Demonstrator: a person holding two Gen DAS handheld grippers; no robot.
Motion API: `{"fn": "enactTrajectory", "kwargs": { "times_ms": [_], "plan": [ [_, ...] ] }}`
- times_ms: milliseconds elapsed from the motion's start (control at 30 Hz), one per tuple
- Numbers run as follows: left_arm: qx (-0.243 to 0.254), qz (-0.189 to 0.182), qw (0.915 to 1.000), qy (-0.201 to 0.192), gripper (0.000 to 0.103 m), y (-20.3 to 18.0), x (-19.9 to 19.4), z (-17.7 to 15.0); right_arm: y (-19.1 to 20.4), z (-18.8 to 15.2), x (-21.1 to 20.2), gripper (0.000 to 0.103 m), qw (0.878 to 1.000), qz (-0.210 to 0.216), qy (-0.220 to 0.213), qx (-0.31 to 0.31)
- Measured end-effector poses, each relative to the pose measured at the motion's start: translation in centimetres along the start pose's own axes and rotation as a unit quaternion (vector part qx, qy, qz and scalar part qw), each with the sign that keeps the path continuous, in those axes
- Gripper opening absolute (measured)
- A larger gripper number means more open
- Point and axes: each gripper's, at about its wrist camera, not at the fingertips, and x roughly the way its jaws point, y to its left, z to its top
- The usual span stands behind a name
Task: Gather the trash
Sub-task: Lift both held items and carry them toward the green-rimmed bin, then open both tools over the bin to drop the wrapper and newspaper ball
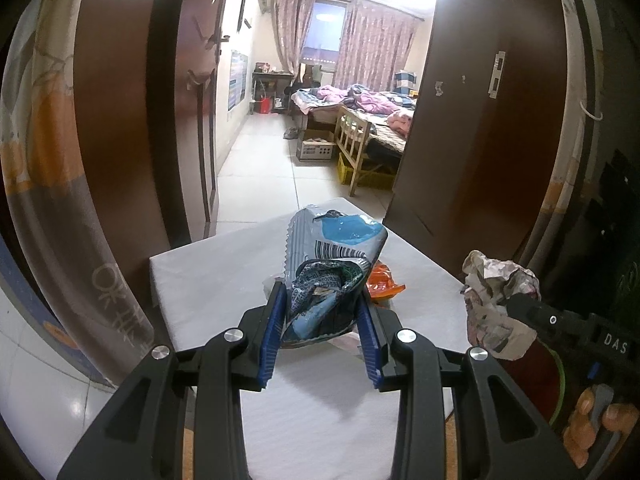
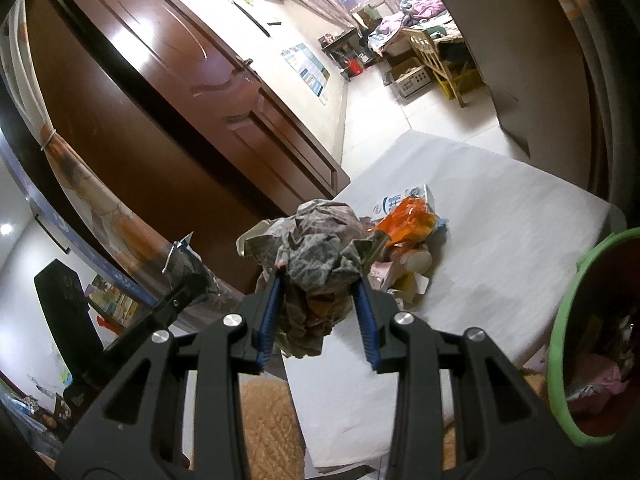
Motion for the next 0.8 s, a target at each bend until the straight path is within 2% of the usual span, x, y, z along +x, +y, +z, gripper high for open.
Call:
{"fn": "enactTrajectory", "kwargs": {
  "times_ms": [567,800],
  "plan": [
    [0.035,-0.033,0.9985,0.024,0.033,-4.4,0.7,-1.0,-2.1,0.7,-3.5,0.034,0.999,0.0,-0.039,0.022],
    [0.068,-0.055,0.9954,0.039,0.033,-8.0,1.2,-2.1,-4.7,1.0,-5.6,0.034,0.997,0.002,-0.058,0.049]
  ]
}}
